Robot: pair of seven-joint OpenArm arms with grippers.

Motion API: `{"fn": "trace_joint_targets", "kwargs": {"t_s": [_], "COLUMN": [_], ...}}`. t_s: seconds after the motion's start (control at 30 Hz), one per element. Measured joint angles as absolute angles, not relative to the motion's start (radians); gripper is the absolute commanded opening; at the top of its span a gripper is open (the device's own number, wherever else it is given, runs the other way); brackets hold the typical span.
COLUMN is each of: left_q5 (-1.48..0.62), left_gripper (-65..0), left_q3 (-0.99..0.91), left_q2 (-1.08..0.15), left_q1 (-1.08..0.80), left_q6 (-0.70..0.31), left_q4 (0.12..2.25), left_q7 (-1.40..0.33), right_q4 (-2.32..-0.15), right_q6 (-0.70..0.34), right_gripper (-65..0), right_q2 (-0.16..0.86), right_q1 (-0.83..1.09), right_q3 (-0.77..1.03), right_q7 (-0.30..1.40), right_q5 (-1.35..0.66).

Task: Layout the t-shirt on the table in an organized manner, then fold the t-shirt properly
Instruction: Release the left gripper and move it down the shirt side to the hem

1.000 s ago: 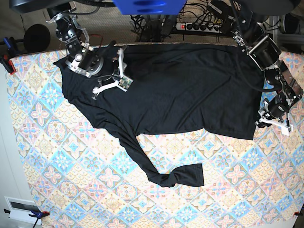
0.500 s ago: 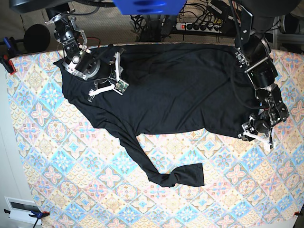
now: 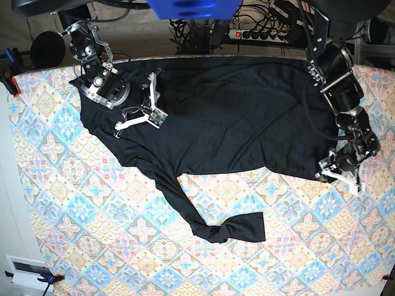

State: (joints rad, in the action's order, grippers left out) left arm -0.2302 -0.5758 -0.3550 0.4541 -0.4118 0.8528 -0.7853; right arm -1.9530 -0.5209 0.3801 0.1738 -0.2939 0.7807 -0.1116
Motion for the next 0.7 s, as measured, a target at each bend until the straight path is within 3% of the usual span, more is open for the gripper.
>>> {"fn": "trace_joint_targets", "kwargs": {"t_s": [0.53,0.7], "left_q5": [-0.243,-0.294], "left_gripper": [-32.3,-40.9], "left_q3": [-0.572,-0.572], "left_q2": [-0.352,-0.335], "left_q1": [0.373,0.355], "left_q6": [-0.413,-0.417], "left_q4": [0.864,0.878], "left_q7": [-0.715,-0.746], "right_q4": [-1.951,-1.951], "right_q6": [-0.521,-0.52], "right_gripper": [-54.7,-54.7], "right_q2": [0.381,0.38], "right_q1": [0.171,0.171], "right_q3": [-0.294,-0.294], "right_q7": [0.781,0.781], "right_q5": [-0.112,-0.112]}}
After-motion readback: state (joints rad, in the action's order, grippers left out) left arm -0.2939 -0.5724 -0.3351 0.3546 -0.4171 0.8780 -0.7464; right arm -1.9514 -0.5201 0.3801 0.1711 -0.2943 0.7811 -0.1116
